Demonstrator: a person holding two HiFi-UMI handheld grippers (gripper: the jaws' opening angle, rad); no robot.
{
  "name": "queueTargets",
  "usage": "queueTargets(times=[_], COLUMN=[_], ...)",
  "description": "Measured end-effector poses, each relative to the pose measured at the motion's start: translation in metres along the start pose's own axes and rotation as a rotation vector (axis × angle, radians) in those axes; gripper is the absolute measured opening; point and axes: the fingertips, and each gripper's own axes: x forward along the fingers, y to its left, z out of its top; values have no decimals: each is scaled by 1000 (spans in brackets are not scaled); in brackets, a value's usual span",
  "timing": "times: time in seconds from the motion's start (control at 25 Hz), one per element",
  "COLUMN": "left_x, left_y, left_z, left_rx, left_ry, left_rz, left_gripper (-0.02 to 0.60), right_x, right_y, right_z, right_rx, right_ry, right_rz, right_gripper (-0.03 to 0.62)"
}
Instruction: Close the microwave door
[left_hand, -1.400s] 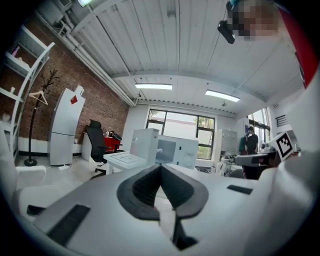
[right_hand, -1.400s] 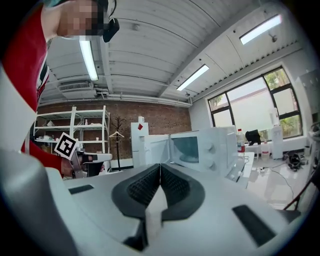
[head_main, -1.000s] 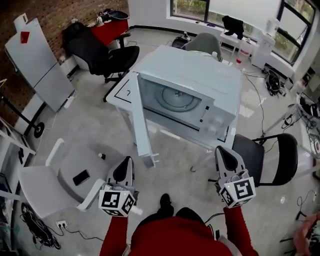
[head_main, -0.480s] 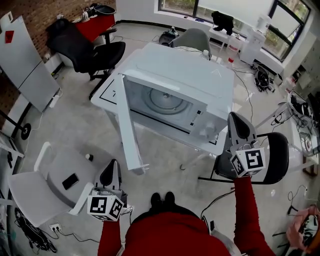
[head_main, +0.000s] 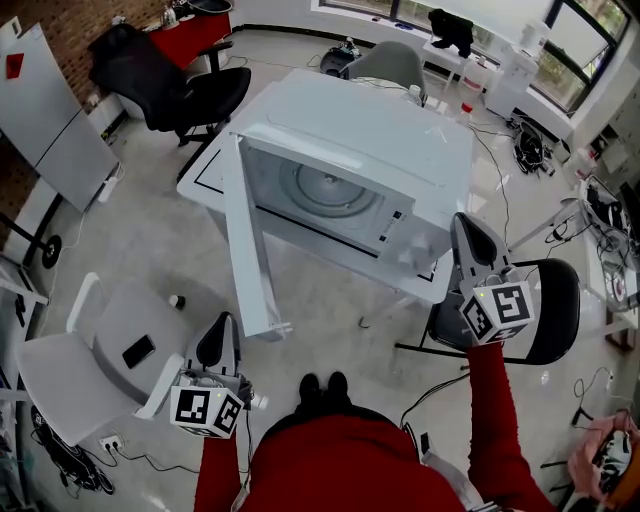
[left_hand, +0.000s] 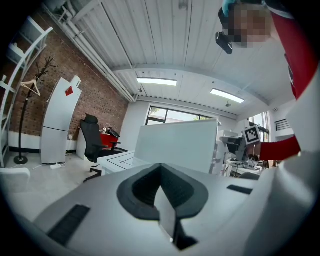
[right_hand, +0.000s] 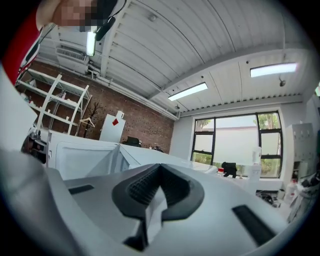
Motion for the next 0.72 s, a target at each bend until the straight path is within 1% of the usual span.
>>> queueTargets(times=[0.12, 0.32, 0.48, 0.72], left_x=[0, 5, 10, 35], left_y=[-6, -24, -39, -81], left_z=[0, -4, -9, -16], left_rx=[-2, 24, 20, 1], left_ry=[-4, 11, 24, 45], left_rz=[-35, -83, -112, -235], left_gripper=[-6, -6, -6, -6], right_x=[2, 2, 3, 1], right_y=[1, 3, 4, 5], right_z=[1, 3, 3, 4], right_rx=[81, 118, 123, 137], right_ry=[-21, -39, -40, -39], right_rz=[27, 70, 89, 106], right_gripper=[12, 12, 12, 12])
